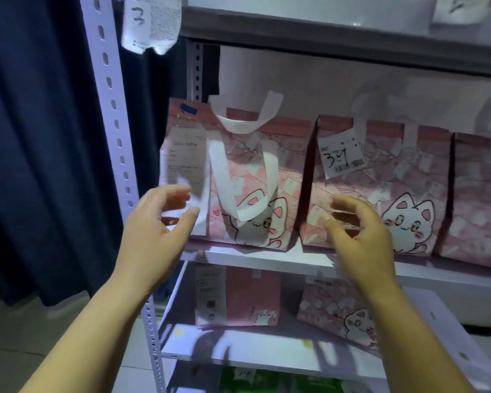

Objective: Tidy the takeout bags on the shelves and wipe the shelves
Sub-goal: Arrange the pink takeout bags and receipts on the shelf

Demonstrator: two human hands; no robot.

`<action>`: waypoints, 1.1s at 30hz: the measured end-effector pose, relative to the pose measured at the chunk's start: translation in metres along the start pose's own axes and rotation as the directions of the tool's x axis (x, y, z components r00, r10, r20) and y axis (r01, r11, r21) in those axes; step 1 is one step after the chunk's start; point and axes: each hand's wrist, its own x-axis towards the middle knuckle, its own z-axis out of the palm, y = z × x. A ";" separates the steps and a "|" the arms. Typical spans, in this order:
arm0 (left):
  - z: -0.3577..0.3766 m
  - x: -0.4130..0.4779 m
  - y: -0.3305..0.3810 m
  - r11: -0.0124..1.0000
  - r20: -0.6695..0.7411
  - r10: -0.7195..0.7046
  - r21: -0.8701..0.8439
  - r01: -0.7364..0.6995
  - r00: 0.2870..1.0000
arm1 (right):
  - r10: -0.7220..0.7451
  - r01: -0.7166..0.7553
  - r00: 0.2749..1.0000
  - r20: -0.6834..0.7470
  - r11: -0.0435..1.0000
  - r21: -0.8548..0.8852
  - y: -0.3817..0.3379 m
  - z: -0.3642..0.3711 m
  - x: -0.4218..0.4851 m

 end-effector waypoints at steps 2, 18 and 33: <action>0.015 -0.003 0.013 1.000 0.009 0.003 -0.026 -0.003 1.000 | 0.005 -0.006 1.000 -0.008 1.000 -0.005 0.008 -0.015 0.000; 0.168 -0.013 0.074 0.989 0.248 0.099 0.080 -0.122 0.964 | 0.065 -0.093 0.993 -0.100 0.949 -0.302 0.084 -0.135 0.041; 0.189 -0.014 0.067 0.992 0.225 -0.024 0.126 -0.005 0.974 | 0.176 -0.162 0.981 0.076 0.973 -0.166 0.110 -0.151 0.059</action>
